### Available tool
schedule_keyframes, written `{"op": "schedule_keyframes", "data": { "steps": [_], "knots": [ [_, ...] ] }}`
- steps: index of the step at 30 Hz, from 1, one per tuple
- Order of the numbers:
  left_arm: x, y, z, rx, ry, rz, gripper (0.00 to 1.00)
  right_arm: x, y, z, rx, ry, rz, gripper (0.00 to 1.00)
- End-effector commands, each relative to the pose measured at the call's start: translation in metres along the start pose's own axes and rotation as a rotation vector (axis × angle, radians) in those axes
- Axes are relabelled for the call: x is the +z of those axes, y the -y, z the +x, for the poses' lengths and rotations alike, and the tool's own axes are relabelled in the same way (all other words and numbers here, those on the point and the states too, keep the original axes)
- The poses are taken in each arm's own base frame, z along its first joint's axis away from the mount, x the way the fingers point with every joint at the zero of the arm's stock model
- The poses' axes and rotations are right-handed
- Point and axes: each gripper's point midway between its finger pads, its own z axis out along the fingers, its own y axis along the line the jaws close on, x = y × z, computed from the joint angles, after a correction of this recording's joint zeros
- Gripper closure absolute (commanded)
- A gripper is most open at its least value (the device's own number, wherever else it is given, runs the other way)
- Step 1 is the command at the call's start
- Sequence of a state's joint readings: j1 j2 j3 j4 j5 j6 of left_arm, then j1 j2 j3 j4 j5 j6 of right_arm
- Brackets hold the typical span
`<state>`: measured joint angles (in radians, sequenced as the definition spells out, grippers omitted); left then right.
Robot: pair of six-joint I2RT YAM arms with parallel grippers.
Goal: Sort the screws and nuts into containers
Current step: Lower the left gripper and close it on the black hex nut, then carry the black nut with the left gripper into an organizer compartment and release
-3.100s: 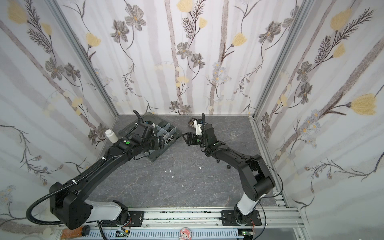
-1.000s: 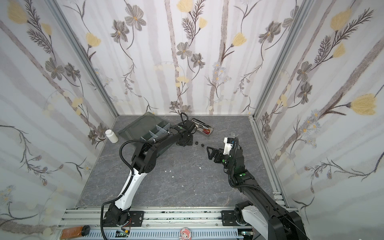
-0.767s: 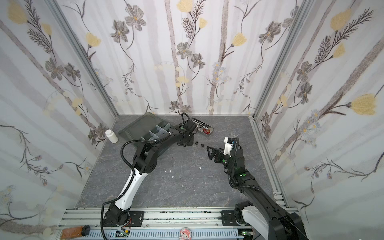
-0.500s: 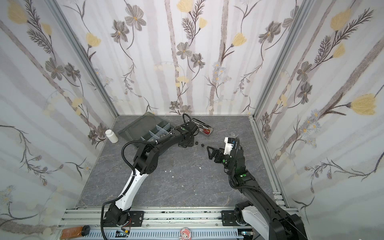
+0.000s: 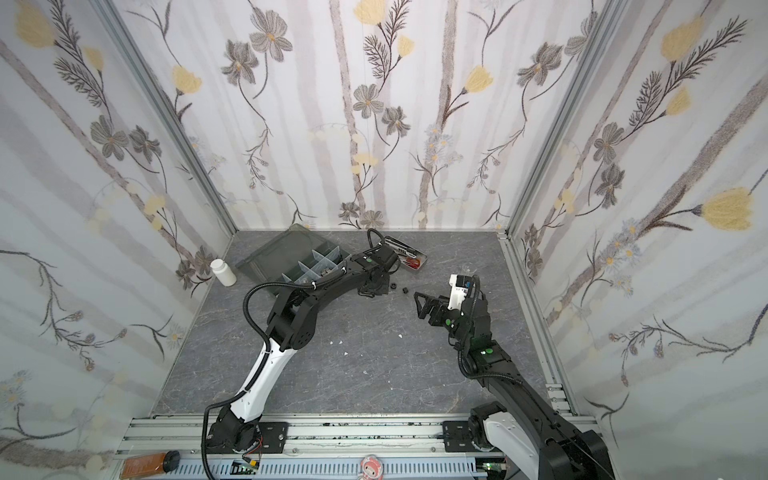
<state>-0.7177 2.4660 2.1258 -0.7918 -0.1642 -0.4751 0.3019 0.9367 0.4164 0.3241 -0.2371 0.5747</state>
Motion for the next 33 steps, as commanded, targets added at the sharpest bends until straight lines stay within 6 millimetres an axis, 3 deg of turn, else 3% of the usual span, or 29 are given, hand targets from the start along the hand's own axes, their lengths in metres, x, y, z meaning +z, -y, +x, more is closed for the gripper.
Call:
{"op": "schedule_keyframes", "data": {
  "steps": [1,11,16,23,33],
  "knots": [
    [-0.022,0.0,-0.006,-0.016,0.014,0.018,0.84,-0.001,-0.002,-0.005,-0.012,0.024,-0.004,0.01],
    [-0.089,-0.005,-0.025,-0.01,0.103,0.074,0.84,0.008,0.003,0.001,-0.016,-0.016,0.012,0.01],
    [-0.111,-0.027,-0.017,-0.029,0.129,0.079,0.84,0.012,0.005,0.003,-0.019,-0.028,0.019,0.01],
    [-0.119,-0.077,0.003,-0.094,0.138,0.054,0.84,0.019,0.01,0.008,-0.014,-0.053,0.032,0.01],
    [-0.11,-0.144,0.027,-0.206,0.15,-0.016,0.84,0.033,0.007,0.017,-0.017,-0.116,0.029,0.04]
  ]
}}
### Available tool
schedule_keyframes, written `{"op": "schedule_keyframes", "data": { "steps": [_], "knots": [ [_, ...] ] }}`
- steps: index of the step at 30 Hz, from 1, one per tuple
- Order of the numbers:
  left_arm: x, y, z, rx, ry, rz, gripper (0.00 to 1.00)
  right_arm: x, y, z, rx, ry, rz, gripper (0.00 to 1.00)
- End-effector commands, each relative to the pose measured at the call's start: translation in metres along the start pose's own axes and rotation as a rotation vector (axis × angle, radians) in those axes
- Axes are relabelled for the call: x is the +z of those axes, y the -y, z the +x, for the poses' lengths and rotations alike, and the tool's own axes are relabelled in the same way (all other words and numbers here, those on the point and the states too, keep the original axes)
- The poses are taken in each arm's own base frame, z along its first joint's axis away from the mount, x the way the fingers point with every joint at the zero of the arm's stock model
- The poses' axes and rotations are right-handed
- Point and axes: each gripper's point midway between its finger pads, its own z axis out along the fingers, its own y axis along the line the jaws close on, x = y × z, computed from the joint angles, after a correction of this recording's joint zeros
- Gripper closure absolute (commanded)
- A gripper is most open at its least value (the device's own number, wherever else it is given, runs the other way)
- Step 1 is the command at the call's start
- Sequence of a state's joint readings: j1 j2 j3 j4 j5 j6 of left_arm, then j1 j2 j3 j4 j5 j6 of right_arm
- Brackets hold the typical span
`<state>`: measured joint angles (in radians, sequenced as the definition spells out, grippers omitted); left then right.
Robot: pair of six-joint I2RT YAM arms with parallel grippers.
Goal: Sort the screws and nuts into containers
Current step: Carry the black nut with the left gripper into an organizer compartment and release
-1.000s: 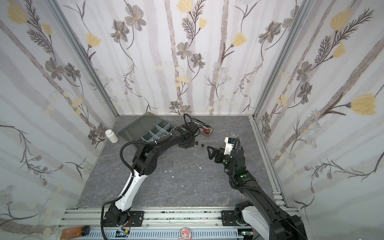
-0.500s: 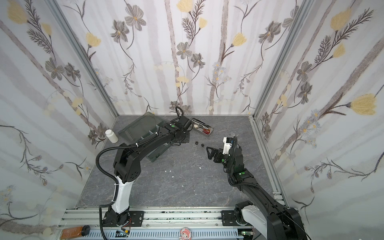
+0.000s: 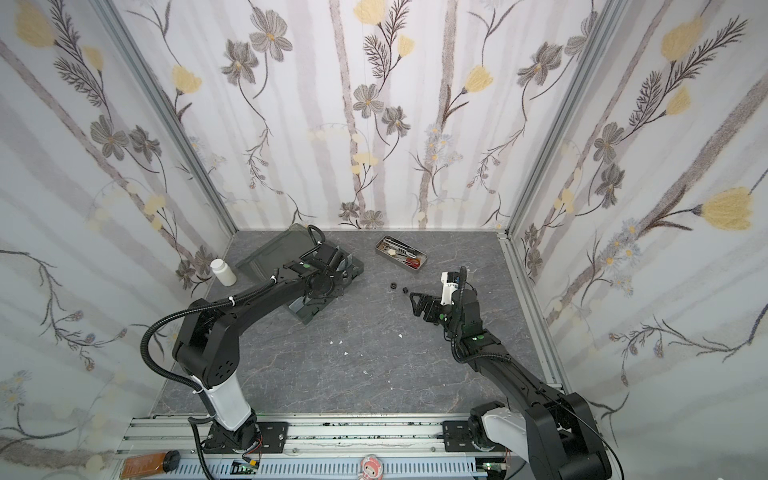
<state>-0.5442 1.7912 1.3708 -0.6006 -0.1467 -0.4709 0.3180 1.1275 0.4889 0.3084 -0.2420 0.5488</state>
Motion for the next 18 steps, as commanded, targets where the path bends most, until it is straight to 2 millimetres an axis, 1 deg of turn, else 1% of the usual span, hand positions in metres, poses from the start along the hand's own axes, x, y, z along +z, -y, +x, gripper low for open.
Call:
{"op": "schedule_keyframes", "data": {
  "steps": [1,5,12,16,18],
  "knots": [
    [0.0,-0.013,-0.012,-0.046,0.059,-0.007,0.84,0.003,-0.008,-0.004,-0.02,0.001,-0.02,0.04],
    [0.004,-0.024,-0.017,-0.08,0.07,0.0,0.84,0.006,-0.01,-0.002,-0.028,-0.009,-0.013,0.04],
    [0.022,-0.048,-0.019,-0.1,0.044,-0.047,0.83,0.005,-0.017,-0.005,-0.041,-0.014,-0.002,0.04],
    [0.033,-0.054,-0.014,-0.1,0.027,-0.079,0.81,0.003,-0.015,-0.007,-0.053,-0.009,0.013,0.05],
    [0.036,-0.055,-0.014,-0.103,0.028,-0.086,0.79,0.004,-0.014,-0.005,-0.053,-0.016,0.015,0.08]
  ]
}}
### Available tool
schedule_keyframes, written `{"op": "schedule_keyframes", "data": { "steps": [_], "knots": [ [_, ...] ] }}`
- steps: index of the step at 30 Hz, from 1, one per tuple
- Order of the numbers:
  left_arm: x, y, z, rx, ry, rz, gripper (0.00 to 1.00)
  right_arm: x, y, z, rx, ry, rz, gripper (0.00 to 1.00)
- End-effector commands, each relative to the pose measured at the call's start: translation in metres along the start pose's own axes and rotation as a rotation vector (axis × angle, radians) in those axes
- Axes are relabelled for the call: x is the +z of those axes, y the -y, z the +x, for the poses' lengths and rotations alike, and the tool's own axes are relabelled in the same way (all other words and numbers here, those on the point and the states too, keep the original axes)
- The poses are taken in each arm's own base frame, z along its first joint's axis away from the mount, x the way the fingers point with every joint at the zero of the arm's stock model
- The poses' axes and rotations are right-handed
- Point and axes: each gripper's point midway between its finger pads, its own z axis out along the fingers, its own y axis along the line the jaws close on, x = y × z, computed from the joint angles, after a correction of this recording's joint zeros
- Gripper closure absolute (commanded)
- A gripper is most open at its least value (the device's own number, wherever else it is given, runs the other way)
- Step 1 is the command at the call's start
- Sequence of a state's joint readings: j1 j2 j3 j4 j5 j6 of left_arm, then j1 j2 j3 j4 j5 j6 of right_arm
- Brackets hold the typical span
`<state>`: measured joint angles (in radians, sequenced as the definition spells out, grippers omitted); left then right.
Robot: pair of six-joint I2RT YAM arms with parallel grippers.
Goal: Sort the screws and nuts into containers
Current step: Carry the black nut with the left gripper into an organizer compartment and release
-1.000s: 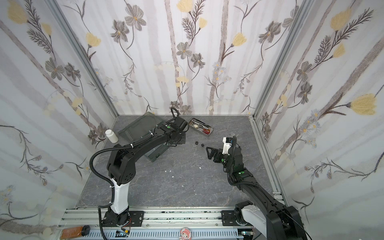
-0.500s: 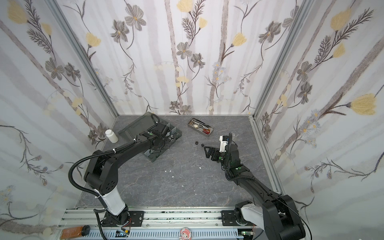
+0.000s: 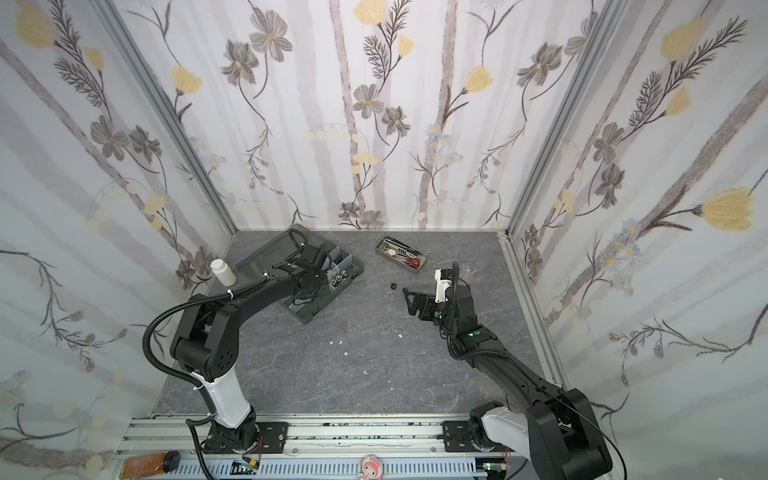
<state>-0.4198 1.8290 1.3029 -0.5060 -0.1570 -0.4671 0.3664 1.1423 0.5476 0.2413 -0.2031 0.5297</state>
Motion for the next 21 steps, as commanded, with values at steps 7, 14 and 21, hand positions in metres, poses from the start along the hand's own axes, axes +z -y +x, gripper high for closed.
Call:
{"op": "schedule_keyframes", "data": {
  "steps": [7,14,21],
  "knots": [
    [0.009,-0.004,-0.002,-0.006,0.011,-0.033,0.62,0.005,-0.002,-0.002,-0.021,-0.027,0.007,0.18],
    [-0.009,0.001,-0.013,-0.022,0.057,0.006,0.46,0.014,0.001,-0.003,-0.045,-0.073,0.038,0.3],
    [-0.041,0.016,-0.017,-0.008,0.114,0.129,0.33,0.026,-0.006,-0.019,-0.074,-0.122,0.069,0.39]
  ]
}}
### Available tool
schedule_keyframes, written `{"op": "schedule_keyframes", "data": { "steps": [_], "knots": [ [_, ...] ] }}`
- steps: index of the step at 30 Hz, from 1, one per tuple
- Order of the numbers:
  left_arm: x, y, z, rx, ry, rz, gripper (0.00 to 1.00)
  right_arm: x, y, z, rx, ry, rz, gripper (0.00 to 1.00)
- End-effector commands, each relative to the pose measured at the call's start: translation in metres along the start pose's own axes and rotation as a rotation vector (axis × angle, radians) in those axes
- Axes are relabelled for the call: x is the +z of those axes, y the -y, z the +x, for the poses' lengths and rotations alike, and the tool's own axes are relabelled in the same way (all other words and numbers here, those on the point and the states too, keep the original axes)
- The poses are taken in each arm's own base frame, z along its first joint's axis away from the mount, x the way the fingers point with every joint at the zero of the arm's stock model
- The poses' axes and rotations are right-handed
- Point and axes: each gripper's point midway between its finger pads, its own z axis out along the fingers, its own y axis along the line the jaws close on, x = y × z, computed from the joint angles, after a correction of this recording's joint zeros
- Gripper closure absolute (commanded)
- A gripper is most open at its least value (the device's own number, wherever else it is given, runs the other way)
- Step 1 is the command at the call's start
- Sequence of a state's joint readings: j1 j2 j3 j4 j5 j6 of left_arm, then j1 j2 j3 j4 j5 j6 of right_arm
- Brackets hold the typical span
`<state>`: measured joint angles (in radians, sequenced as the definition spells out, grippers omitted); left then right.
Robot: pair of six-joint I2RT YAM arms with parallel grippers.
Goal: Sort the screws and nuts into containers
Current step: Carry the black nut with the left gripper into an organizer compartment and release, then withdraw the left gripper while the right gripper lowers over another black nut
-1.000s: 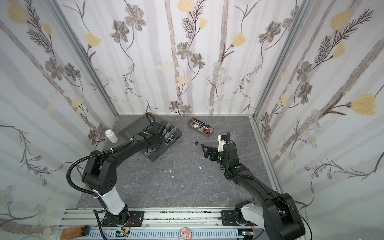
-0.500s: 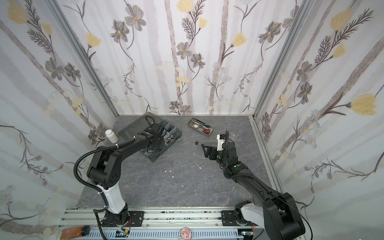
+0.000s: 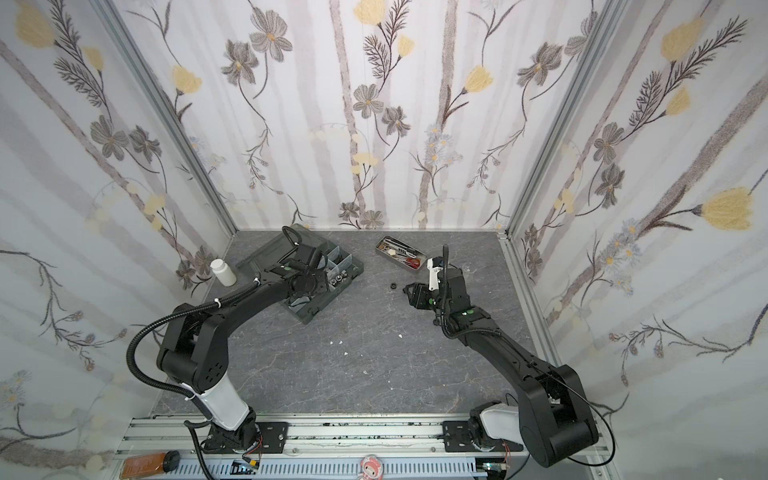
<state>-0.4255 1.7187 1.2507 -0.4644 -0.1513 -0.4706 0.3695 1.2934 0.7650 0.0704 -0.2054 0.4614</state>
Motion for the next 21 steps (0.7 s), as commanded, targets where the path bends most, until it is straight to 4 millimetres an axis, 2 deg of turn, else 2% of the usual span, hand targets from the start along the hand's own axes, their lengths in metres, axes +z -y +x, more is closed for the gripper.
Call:
{"op": "schedule_keyframes", "data": {
  "steps": [1,7,9,15,18,19,21],
  "knots": [
    [-0.017,0.019,-0.008,0.012,0.04,0.097,0.31,0.003,0.001,0.0,-0.03,-0.039,0.034,0.39],
    [-0.064,0.04,-0.009,0.018,0.09,0.253,0.2,0.008,0.004,-0.003,-0.049,-0.071,0.086,0.43],
    [-0.083,0.041,-0.011,0.022,0.115,0.29,0.15,0.011,0.004,-0.004,-0.056,-0.08,0.099,0.44],
    [-0.136,0.028,-0.02,0.057,0.216,0.318,0.01,0.021,0.003,-0.013,-0.085,-0.105,0.139,0.48],
    [-0.15,0.028,-0.02,0.06,0.214,0.355,0.0,0.029,0.007,-0.018,-0.101,-0.117,0.168,0.49],
    [-0.161,0.026,-0.022,0.063,0.226,0.365,0.0,0.033,0.007,-0.019,-0.109,-0.13,0.174,0.5],
    [-0.165,0.018,-0.022,0.062,0.232,0.341,0.0,0.042,0.008,-0.017,-0.126,-0.162,0.181,0.5]
  ]
}}
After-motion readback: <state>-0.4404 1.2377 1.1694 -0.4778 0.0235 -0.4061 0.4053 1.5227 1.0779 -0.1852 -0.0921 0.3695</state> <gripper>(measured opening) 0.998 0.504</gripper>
